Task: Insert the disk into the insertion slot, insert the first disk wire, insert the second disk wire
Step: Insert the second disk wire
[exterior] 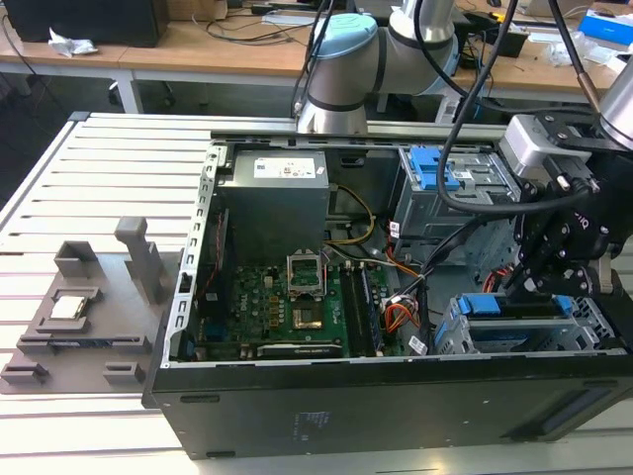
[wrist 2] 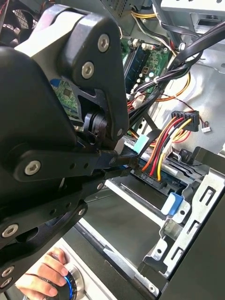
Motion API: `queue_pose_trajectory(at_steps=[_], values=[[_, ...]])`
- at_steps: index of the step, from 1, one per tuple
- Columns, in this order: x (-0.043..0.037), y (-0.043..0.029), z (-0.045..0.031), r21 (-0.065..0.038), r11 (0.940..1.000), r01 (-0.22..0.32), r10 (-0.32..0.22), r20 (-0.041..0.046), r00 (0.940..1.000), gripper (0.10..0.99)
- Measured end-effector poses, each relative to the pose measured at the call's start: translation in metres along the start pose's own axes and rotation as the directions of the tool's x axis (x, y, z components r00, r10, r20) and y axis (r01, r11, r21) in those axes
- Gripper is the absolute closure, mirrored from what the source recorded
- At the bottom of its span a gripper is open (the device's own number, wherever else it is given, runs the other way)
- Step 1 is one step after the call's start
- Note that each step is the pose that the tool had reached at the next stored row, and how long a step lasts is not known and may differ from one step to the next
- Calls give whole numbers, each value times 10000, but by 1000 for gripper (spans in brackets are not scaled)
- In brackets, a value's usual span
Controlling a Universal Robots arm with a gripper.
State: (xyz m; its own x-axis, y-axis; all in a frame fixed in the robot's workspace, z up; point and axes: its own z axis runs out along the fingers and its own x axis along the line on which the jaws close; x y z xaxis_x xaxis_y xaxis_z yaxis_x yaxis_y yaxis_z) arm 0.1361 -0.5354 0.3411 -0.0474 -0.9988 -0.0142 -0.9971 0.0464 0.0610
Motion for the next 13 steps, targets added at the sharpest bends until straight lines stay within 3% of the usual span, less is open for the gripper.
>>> queue_pose_trajectory(at_steps=[13], values=[[37,-4,41,1,10000,4,-4,-3,10000,925]])
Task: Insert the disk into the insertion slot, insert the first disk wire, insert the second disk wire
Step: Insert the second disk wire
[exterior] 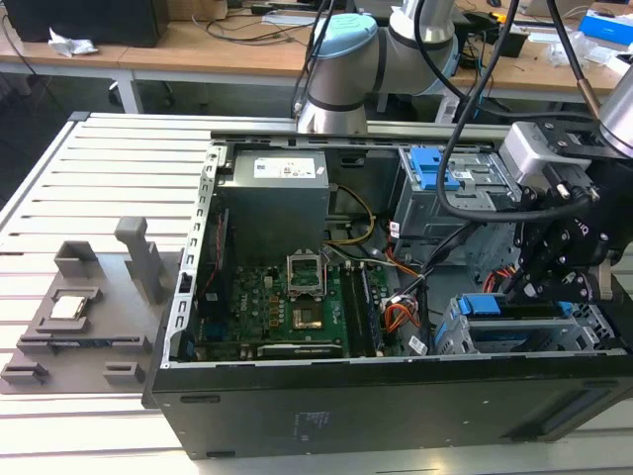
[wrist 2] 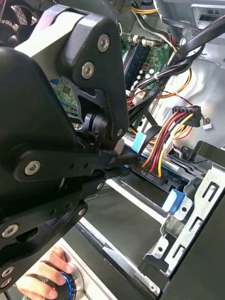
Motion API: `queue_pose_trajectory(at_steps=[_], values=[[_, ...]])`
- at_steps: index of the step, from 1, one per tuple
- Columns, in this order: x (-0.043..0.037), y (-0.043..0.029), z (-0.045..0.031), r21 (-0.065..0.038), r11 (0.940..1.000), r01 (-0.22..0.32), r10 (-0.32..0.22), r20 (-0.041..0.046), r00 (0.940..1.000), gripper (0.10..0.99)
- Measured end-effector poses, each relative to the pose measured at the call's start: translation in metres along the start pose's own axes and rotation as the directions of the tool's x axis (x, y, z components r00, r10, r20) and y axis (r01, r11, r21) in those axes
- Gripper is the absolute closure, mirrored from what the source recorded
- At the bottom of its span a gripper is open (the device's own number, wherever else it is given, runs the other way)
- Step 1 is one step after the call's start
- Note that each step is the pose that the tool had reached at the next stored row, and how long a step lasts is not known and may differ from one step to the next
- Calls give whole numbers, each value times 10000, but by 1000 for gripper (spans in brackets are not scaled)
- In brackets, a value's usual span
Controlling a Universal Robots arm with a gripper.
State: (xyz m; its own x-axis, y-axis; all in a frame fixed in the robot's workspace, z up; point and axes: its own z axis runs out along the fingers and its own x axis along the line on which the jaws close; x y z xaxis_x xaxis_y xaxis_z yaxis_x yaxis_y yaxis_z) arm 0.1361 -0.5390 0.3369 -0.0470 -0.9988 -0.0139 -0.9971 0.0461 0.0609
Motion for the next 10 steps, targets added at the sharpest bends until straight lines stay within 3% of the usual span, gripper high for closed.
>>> queue_pose_trajectory(at_steps=[3,7,10], values=[[-1,0,-7,-1,10000,1,-1,8,10000,859],[-37,12,-162,2,10000,-2,2,-18,10000,859],[-70,19,-264,4,10000,-3,3,-49,10000,980]])
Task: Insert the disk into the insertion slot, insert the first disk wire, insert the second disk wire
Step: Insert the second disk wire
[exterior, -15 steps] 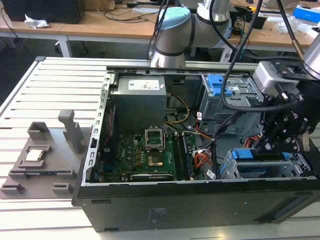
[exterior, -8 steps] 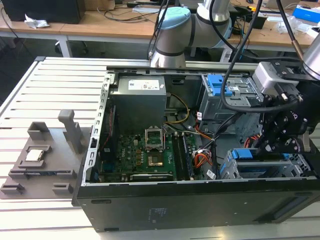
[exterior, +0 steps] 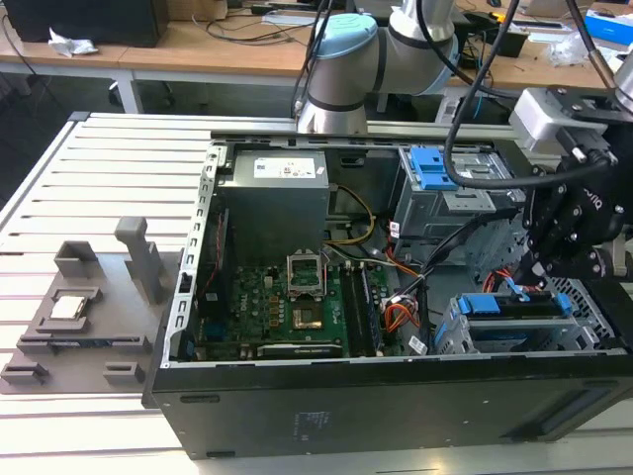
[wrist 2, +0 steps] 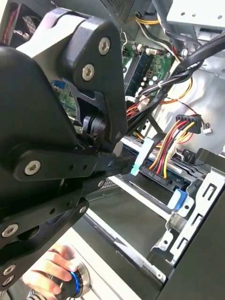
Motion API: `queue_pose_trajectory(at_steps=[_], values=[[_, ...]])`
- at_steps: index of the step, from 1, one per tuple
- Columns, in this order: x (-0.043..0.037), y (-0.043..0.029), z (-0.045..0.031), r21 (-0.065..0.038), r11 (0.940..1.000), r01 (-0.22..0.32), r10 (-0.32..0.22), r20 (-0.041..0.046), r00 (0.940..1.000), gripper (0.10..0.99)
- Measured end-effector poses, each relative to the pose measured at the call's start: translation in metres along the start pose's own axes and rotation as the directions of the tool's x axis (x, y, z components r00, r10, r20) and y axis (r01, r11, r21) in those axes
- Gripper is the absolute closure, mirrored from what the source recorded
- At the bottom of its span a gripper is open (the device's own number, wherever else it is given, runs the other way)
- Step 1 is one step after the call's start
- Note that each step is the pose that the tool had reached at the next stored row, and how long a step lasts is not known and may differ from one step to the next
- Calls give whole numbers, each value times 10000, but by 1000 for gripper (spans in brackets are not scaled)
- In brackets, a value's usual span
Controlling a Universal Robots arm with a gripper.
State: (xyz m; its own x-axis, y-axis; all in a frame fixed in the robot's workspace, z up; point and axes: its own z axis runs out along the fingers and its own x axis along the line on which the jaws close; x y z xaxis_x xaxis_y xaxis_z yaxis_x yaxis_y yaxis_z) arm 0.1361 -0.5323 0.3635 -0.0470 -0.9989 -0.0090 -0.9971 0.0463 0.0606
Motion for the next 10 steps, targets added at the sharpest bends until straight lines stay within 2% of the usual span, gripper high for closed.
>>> queue_pose_trajectory(at_steps=[2,4,10], values=[[-8,5,-66,0,10000,-1,1,-17,10000,980],[-8,6,-91,0,10000,-1,1,-15,10000,980],[-8,6,-94,1,10000,-1,1,-16,10000,980]])
